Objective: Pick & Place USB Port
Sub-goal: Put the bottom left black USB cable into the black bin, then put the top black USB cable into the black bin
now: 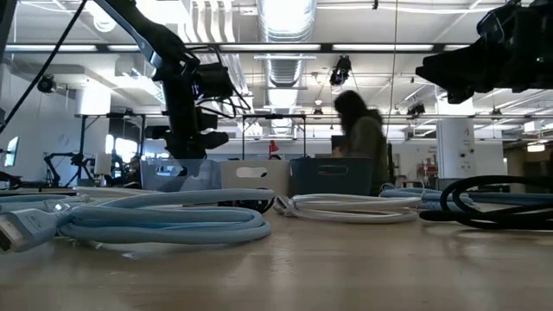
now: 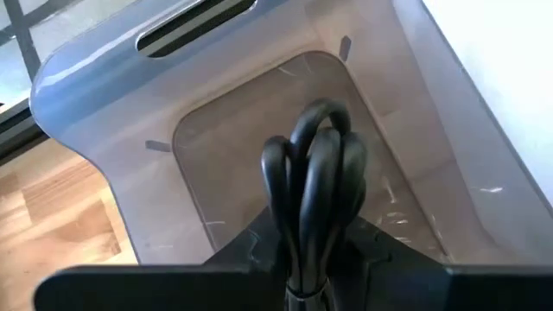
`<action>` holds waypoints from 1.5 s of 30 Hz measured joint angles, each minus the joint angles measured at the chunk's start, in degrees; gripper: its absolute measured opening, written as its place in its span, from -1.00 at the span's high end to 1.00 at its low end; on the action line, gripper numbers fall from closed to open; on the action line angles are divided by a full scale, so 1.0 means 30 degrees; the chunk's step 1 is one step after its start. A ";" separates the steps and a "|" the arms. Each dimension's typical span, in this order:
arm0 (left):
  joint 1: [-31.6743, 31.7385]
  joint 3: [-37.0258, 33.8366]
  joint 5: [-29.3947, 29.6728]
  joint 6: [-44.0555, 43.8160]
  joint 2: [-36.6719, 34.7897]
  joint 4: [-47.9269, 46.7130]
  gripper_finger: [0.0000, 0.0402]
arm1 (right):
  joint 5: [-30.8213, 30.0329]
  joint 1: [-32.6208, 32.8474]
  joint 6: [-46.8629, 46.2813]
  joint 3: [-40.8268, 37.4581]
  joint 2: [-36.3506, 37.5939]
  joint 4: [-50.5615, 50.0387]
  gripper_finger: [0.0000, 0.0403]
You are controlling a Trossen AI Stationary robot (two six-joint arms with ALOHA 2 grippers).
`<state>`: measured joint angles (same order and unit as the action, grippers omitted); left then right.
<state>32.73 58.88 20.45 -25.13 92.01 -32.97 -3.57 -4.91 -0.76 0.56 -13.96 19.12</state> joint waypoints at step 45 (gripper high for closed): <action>-0.1909 0.1228 -0.7664 -0.3542 -0.2877 -0.0072 0.17 | 0.0169 0.0007 0.0892 0.0000 -0.4042 0.3210 0.25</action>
<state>27.00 62.57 -2.55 -35.76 83.38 -33.19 -3.06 -4.89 1.91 0.56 -26.09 28.75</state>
